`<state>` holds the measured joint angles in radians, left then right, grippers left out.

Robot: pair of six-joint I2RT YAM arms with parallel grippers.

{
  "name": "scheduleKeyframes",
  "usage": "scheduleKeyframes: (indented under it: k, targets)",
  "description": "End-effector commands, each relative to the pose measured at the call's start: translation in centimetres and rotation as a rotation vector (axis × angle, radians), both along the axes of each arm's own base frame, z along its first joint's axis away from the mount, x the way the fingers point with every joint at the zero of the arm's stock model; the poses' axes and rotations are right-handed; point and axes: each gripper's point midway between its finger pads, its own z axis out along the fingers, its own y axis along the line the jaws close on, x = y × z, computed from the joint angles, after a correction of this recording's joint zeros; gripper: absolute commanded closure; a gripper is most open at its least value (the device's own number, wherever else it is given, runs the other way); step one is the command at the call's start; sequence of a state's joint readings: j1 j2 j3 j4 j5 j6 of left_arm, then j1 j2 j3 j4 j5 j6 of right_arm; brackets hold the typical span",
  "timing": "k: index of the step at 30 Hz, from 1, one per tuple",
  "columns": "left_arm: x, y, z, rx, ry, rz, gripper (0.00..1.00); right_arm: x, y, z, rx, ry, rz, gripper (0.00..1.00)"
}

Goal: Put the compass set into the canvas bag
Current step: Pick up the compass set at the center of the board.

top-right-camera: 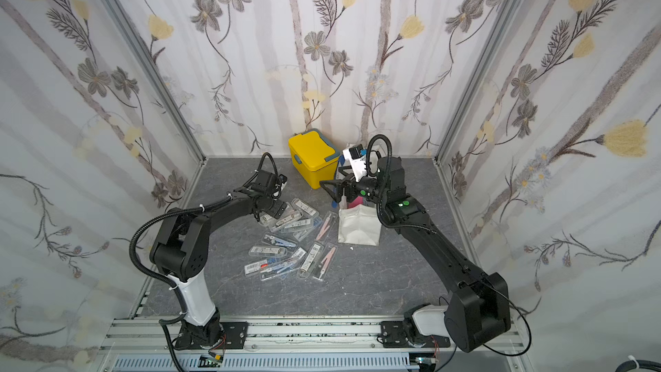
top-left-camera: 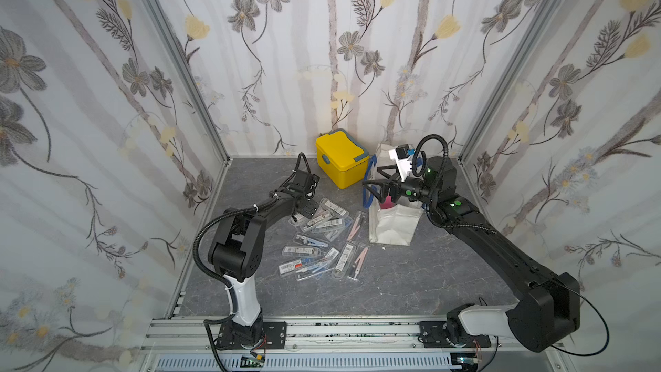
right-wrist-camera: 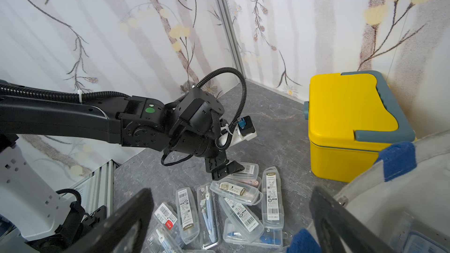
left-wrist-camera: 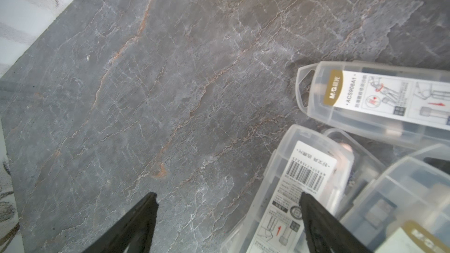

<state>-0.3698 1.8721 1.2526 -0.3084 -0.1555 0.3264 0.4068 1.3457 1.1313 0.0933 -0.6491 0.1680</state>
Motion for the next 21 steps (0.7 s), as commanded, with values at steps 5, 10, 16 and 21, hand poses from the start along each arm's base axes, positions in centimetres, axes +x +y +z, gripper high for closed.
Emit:
scheduleKeyframes:
  k: [5,10,16,21]
  targets:
    - [-2.7,-0.1,-0.2,-0.002,0.094,-0.091,0.10,-0.4,1.5,0.5,0.009,-0.035,0.056,0.00]
    - [-3.2,-0.1,0.0,-0.001,0.104,-0.120,0.10,-0.7,2.1,0.1,0.005,-0.023,0.072,0.00]
    - [-3.9,0.7,-1.6,-0.007,0.174,-0.111,0.13,-1.0,2.4,0.1,0.005,-0.024,0.078,0.00]
    - [-3.9,0.8,-1.9,-0.037,0.195,-0.107,0.17,-1.2,2.7,0.1,0.005,-0.022,0.084,0.00]
